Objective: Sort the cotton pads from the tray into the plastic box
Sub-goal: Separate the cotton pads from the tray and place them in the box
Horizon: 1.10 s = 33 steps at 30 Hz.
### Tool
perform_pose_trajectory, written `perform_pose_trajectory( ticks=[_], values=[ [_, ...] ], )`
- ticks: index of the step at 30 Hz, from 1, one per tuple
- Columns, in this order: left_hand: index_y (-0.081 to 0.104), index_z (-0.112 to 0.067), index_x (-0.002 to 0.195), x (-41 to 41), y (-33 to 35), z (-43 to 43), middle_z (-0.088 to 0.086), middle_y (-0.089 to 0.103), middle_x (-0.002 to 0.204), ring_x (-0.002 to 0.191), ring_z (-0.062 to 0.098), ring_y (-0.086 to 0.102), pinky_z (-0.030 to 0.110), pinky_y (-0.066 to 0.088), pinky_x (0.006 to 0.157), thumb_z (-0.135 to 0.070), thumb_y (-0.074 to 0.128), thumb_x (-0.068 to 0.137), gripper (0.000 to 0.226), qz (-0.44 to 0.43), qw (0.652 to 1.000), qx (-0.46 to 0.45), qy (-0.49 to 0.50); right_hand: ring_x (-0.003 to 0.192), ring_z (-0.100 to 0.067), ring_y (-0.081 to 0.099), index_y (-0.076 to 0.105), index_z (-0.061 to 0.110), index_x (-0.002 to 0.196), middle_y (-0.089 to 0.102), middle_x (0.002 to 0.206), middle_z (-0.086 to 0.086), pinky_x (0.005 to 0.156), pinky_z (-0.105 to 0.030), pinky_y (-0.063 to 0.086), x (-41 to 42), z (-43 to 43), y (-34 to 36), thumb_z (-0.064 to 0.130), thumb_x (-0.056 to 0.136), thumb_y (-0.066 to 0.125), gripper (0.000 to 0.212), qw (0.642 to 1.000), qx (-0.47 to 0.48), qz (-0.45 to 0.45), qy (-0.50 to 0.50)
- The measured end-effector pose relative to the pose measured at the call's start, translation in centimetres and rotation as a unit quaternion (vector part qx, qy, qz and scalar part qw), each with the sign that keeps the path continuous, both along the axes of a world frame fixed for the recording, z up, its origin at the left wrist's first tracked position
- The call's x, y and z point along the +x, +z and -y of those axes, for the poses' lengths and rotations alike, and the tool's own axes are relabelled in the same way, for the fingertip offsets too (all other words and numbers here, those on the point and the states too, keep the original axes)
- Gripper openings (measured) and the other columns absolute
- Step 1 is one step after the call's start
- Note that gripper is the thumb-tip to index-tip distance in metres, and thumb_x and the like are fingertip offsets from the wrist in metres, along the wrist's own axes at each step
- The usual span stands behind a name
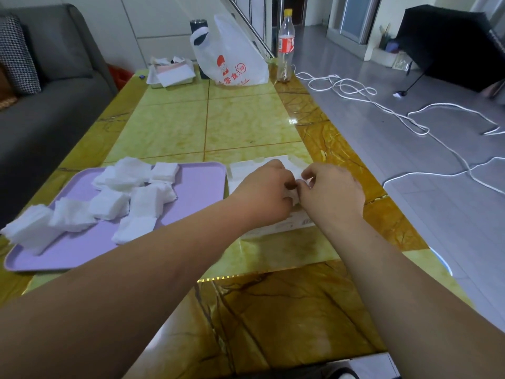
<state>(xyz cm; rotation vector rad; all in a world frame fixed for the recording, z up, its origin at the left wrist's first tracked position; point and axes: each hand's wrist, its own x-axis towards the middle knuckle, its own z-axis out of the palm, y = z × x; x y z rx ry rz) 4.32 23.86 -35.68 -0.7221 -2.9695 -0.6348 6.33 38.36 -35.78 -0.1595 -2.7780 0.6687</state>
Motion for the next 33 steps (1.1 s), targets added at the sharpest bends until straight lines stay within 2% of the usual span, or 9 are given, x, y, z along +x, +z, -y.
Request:
perform_pose_trajectory(
  ticks=[4,7,11,13,16,19,23,30,33],
  values=[
    [0.07,-0.016,0.118,0.7,0.1,0.5,-0.001,0.052,0.12,0.093,0.02,0.061,0.033,0.052,0.085,-0.016,0.061,0.091,0.028,-0.005,0.999,0.033,0.024,0.111,-0.024,0.059,0.075,0.028,0.105,0.071,0.106,0.003,0.099,-0.046,0.047,-0.4,0.3,-0.5,0.04,0.095,0.064,0.019,0.999,-0.024,-0.01,-0.02],
    [0.072,-0.017,0.119,0.9,0.2,0.4,0.002,0.055,0.12,0.092,0.019,0.06,0.035,0.052,0.088,-0.014,0.056,0.094,0.03,0.005,0.999,0.029,0.011,0.114,-0.026,0.058,0.079,0.027,0.102,0.072,0.103,0.001,0.1,-0.046,0.046,-0.5,0.4,-0.7,0.037,0.096,0.062,0.02,1.0,-0.02,-0.005,-0.002],
    [0.072,-0.015,0.122,1.1,0.0,0.5,0.004,0.059,0.12,0.101,0.023,0.062,0.04,0.052,0.091,-0.01,0.049,0.097,0.034,-0.005,1.0,0.018,-0.002,0.119,-0.028,0.056,0.078,0.026,0.105,0.073,0.109,-0.001,0.112,-0.049,0.038,-0.2,0.3,-0.3,0.029,0.096,0.056,0.024,1.0,0.005,0.001,0.013],
    [0.07,-0.013,0.124,1.6,0.2,0.9,0.003,0.061,0.123,0.108,0.021,0.061,0.033,0.05,0.093,-0.006,0.047,0.097,0.036,-0.01,0.999,0.044,-0.006,0.122,-0.029,0.055,0.078,0.024,0.109,0.071,0.117,-0.003,0.115,-0.051,0.035,0.2,0.6,0.2,0.025,0.095,0.057,0.025,1.0,0.006,-0.023,0.011],
    [0.07,-0.015,0.12,3.0,0.6,2.7,-0.002,0.063,0.124,0.098,0.012,0.058,0.022,0.043,0.082,-0.004,0.047,0.096,0.035,-0.028,0.994,0.103,0.001,0.126,-0.028,0.053,0.076,0.021,0.115,0.069,0.121,-0.002,0.115,-0.049,0.034,1.1,2.2,0.9,0.02,0.093,0.06,0.027,0.997,-0.014,-0.072,0.04],
    [0.073,-0.015,0.11,4.5,0.6,5.7,-0.005,0.065,0.115,0.088,0.013,0.06,0.028,0.048,0.075,-0.008,0.049,0.091,0.031,-0.062,0.987,0.144,0.019,0.121,-0.026,0.056,0.076,0.018,0.112,0.069,0.117,-0.002,0.105,-0.04,0.043,1.9,4.8,1.3,0.015,0.092,0.059,0.026,0.989,-0.04,-0.096,0.107],
    [0.074,-0.018,0.106,6.8,-0.1,10.8,-0.007,0.066,0.105,0.092,0.011,0.064,0.032,0.053,0.079,-0.01,0.054,0.09,0.026,-0.057,0.984,0.153,0.069,0.12,-0.019,0.057,0.074,0.019,0.111,0.067,0.119,0.001,0.096,-0.037,0.049,3.2,9.3,1.7,0.017,0.094,0.057,0.024,0.977,-0.076,-0.05,0.193],
    [0.075,-0.02,0.105,9.5,-1.6,18.7,-0.008,0.065,0.112,0.104,0.014,0.063,0.038,0.053,0.089,-0.014,0.059,0.089,0.025,-0.074,0.977,0.128,0.152,0.127,-0.017,0.055,0.067,0.028,0.126,0.062,0.135,0.006,0.106,-0.039,0.046,5.0,16.9,1.1,0.023,0.098,0.051,0.032,0.946,-0.06,0.069,0.311],
    [0.077,-0.017,0.104,9.5,-1.3,23.2,0.002,0.067,0.123,0.114,0.026,0.063,0.041,0.052,0.096,-0.019,0.062,0.085,0.024,-0.133,0.959,0.104,0.226,0.137,-0.016,0.047,0.054,0.028,0.142,0.053,0.147,0.006,0.111,-0.037,0.042,5.1,19.4,0.0,0.028,0.1,0.053,0.042,0.939,-0.038,0.091,0.329]
  ],
)
